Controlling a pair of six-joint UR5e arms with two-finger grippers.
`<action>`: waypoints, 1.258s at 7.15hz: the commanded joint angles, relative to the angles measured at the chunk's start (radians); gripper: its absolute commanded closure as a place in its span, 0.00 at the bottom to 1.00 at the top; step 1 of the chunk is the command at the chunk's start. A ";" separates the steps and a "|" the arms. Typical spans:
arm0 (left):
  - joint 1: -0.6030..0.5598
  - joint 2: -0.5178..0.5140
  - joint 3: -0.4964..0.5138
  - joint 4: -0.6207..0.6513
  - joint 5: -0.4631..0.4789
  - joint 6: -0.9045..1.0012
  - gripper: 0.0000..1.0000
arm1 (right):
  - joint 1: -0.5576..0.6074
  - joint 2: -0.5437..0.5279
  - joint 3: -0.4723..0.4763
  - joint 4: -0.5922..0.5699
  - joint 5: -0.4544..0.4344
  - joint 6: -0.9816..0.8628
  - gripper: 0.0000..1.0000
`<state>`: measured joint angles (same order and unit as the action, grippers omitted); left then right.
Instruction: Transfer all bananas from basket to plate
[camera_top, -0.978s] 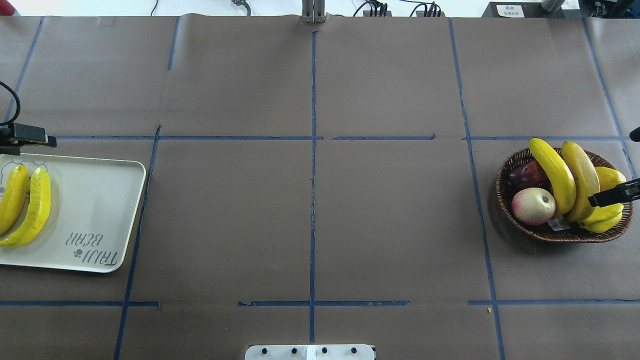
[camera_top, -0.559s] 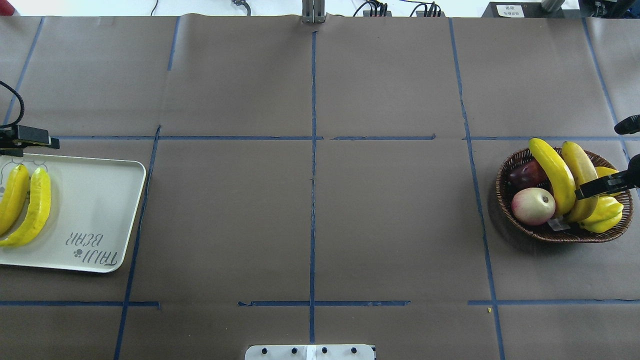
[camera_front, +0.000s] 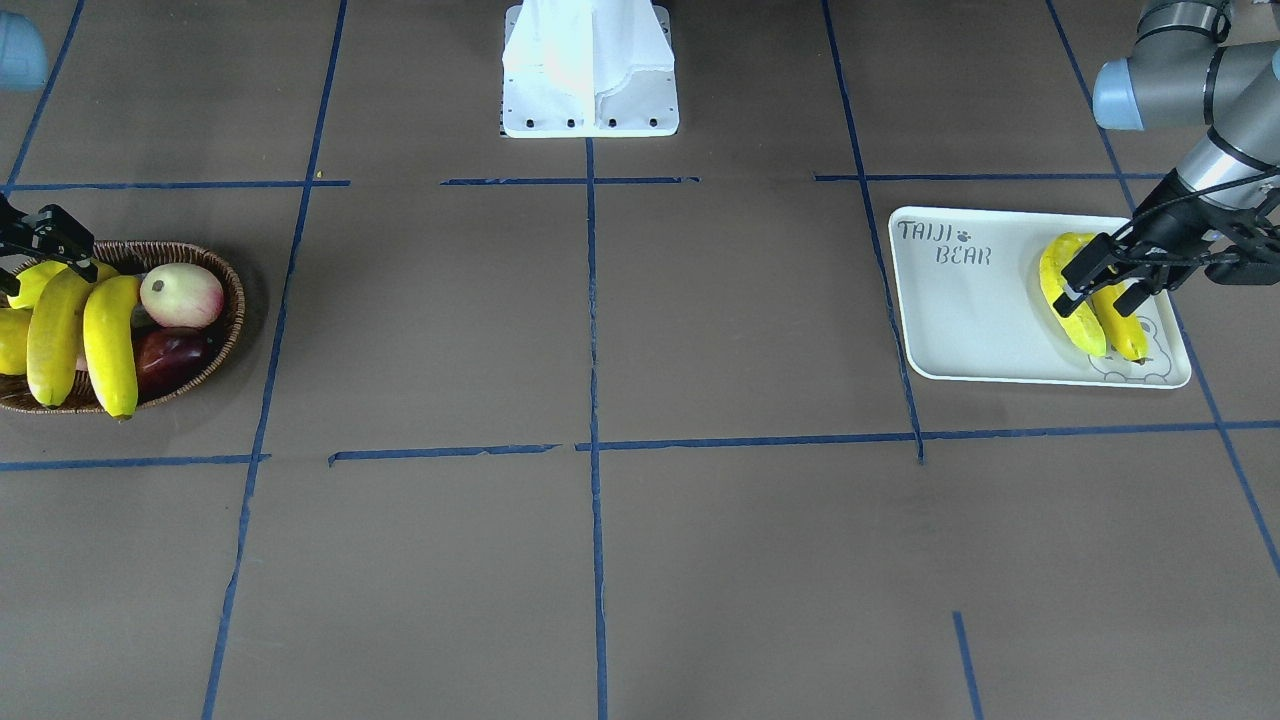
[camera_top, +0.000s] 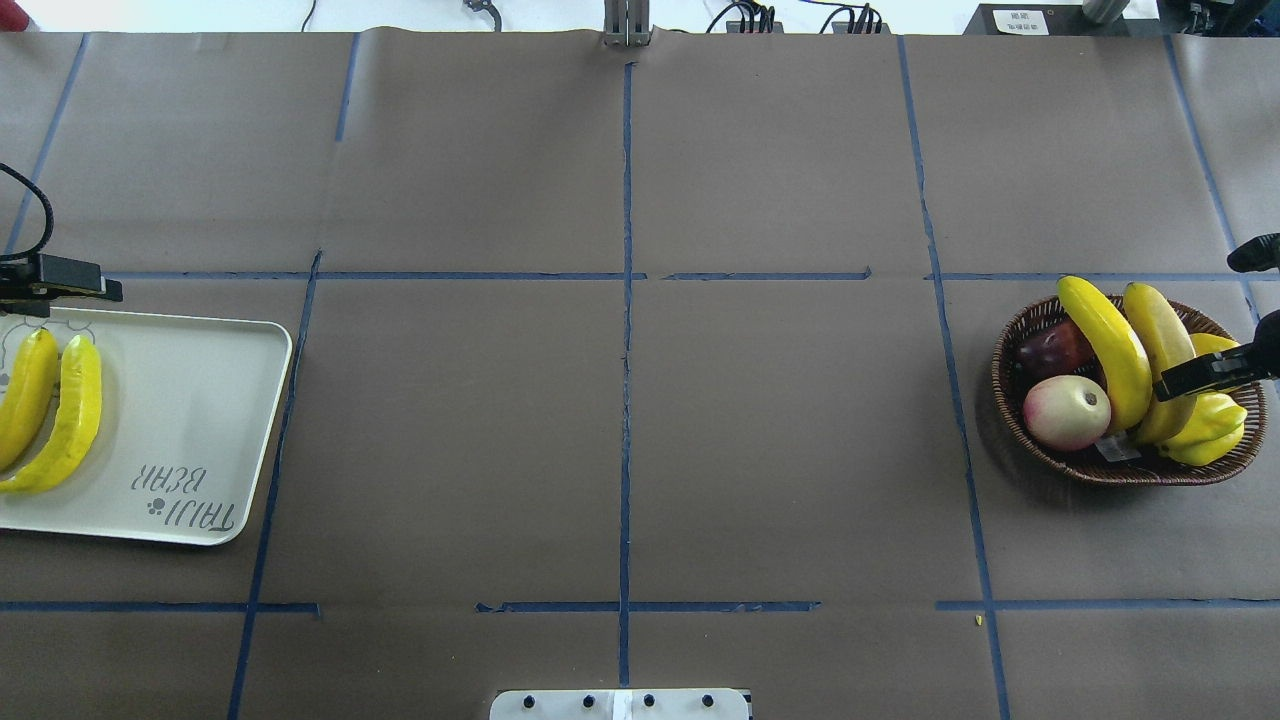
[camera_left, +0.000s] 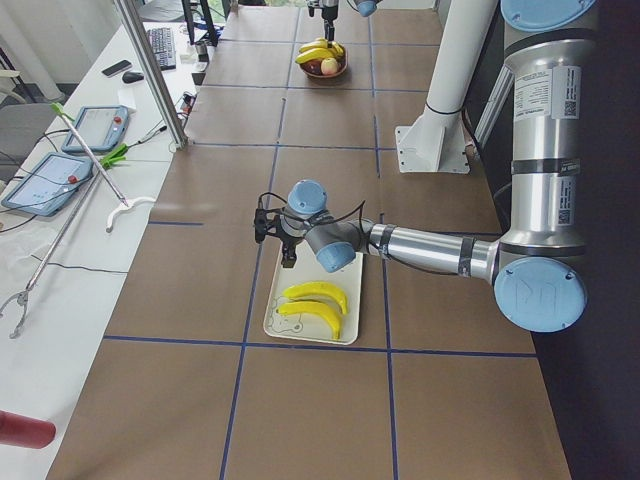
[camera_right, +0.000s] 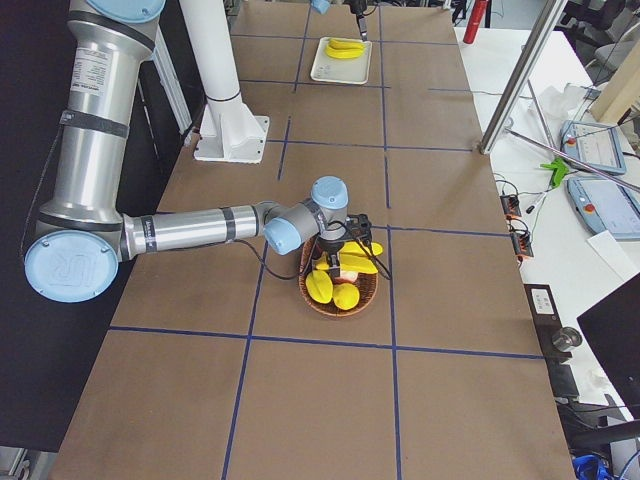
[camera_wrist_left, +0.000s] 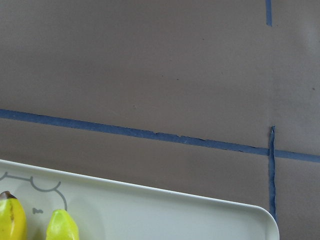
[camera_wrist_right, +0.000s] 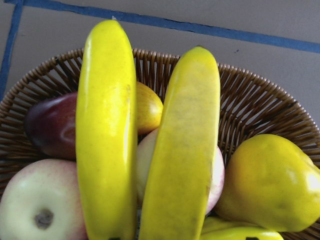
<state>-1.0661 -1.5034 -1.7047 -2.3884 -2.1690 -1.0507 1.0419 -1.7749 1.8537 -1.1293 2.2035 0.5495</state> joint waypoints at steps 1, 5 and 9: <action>0.006 0.000 0.000 0.000 0.000 0.000 0.00 | 0.004 0.000 -0.004 0.000 0.002 -0.002 0.31; 0.012 0.000 0.017 -0.002 0.015 0.000 0.00 | 0.007 0.002 -0.004 0.000 0.001 0.004 0.50; 0.018 0.000 0.017 -0.002 0.027 0.000 0.00 | 0.007 0.002 -0.004 0.000 -0.002 0.006 0.47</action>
<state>-1.0493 -1.5033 -1.6867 -2.3899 -2.1499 -1.0508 1.0493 -1.7726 1.8500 -1.1290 2.2019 0.5551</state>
